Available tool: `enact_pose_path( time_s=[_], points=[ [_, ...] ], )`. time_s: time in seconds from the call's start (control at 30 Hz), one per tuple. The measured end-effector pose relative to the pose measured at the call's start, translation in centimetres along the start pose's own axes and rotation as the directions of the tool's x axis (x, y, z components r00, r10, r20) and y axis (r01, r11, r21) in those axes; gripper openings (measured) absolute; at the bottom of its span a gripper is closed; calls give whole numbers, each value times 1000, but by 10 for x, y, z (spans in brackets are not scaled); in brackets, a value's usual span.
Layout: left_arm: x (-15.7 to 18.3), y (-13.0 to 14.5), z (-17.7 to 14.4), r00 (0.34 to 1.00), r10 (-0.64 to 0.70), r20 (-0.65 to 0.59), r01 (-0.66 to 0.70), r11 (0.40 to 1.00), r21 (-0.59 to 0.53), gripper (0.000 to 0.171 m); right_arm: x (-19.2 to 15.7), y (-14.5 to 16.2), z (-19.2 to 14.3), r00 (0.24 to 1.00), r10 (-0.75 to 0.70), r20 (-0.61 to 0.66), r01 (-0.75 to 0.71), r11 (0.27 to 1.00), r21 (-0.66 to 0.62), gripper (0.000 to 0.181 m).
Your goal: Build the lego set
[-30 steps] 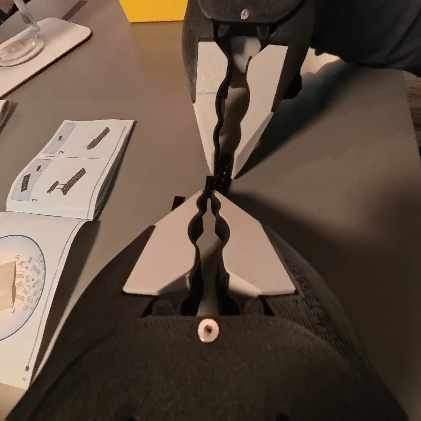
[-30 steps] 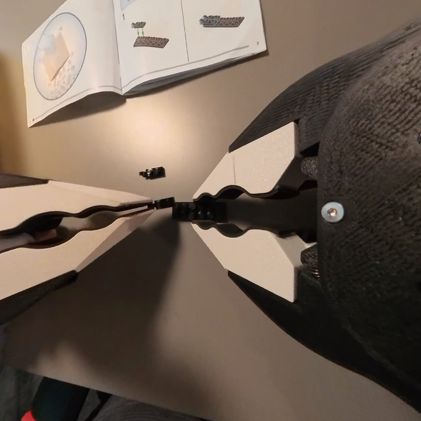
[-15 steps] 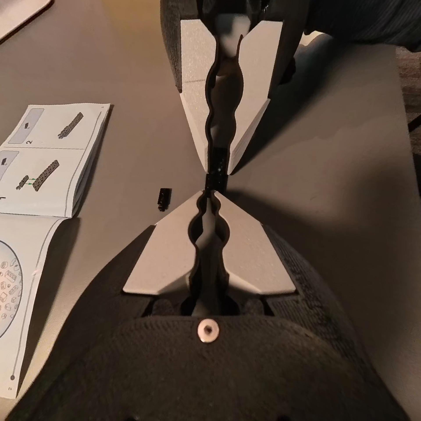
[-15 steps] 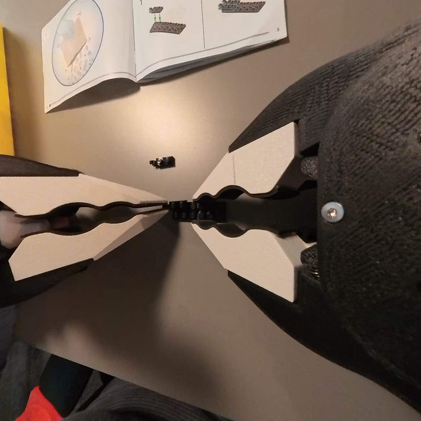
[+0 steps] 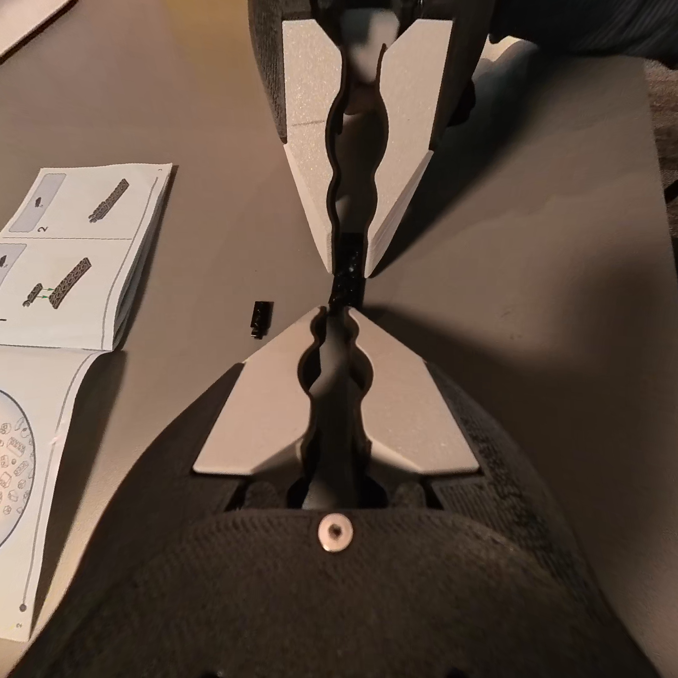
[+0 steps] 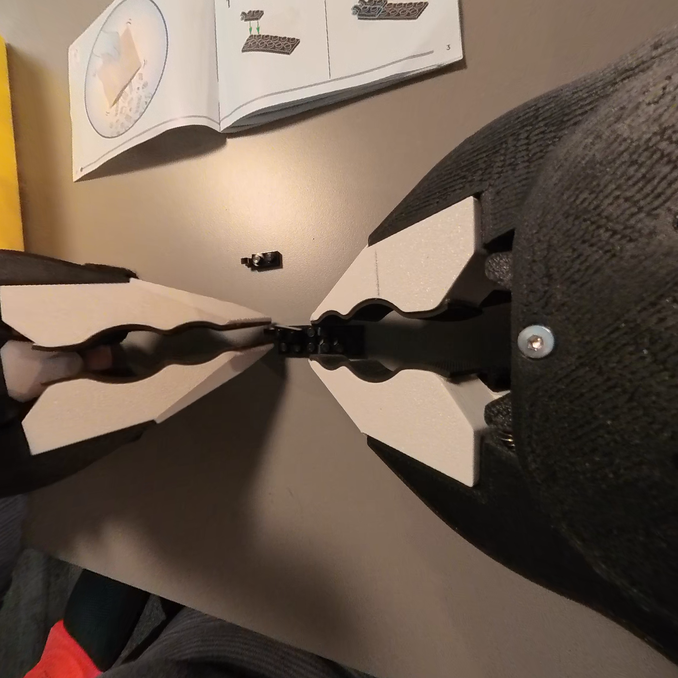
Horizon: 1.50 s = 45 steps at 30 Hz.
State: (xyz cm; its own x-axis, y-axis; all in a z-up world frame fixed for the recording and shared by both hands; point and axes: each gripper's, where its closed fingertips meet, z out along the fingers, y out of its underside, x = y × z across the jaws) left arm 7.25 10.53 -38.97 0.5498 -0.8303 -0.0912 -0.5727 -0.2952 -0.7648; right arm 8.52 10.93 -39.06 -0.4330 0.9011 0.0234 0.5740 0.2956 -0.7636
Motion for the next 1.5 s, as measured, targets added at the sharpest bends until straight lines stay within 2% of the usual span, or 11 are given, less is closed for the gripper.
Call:
enact_pose_path(
  time_s=[0.33,0.4,0.47,0.53,0.63,0.77,0.83,1.0,1.07,1.17,1.5],
  points=[
    [-2,-3,-1,1000,-3,18,2,1000,23,24,3,0,-1,1000,24,-3,-24,1000,9,13],
    [-4,-10,-4,997,46,60,-50,996,67,30,6,-3,-5,999,41,-15,-41,999,29,13],
    [-8,-17,-6,969,182,166,-199,976,87,37,9,-9,-12,997,67,-26,-65,996,63,13],
    [-12,-22,-9,863,393,317,-425,905,33,43,13,-14,-19,995,86,-41,-82,993,90,13],
    [-10,-31,-13,577,661,481,-707,699,-112,48,17,-17,-27,993,103,-62,-96,989,108,13],
    [-14,-36,-8,225,810,541,-813,463,-354,50,17,-16,-30,992,103,-75,-96,991,92,13],
    [-17,-41,-8,116,818,563,-808,407,-425,40,15,-17,-29,992,100,-73,-94,992,80,13],
    [-17,-45,-5,84,817,571,-801,396,-449,28,11,-17,-26,993,99,-64,-95,993,64,13],
    [-16,-44,-3,103,816,568,-805,404,-434,19,10,-18,-26,993,102,-62,-97,993,67,13],
    [-17,-42,-1,131,815,564,-802,421,-423,18,10,-19,-27,993,103,-61,-99,992,72,13],
    [-20,-39,0,134,823,552,-792,424,-439,10,8,-20,-25,994,93,-58,-89,994,67,13]
  ],
)
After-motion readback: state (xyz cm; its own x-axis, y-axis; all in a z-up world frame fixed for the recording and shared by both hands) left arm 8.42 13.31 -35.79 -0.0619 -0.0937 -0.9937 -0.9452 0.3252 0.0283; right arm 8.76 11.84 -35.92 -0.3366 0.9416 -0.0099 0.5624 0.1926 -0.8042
